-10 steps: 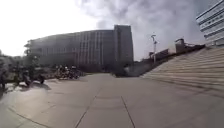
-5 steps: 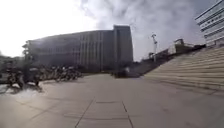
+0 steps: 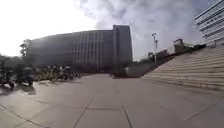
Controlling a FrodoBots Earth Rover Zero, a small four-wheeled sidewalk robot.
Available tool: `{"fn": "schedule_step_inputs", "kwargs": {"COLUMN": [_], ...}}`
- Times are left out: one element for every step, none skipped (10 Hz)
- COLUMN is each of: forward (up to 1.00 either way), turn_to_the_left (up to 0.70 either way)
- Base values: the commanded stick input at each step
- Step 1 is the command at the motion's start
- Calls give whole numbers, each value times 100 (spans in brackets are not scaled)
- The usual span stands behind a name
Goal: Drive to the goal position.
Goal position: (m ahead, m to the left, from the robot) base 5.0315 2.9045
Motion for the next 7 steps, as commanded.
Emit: {"fn": "schedule_step_inputs", "kwargs": {"forward": [70, 70, 70, 70, 70, 70, 70], "turn_to_the_left": [0, 0, 0, 0, 0, 0, 7]}}
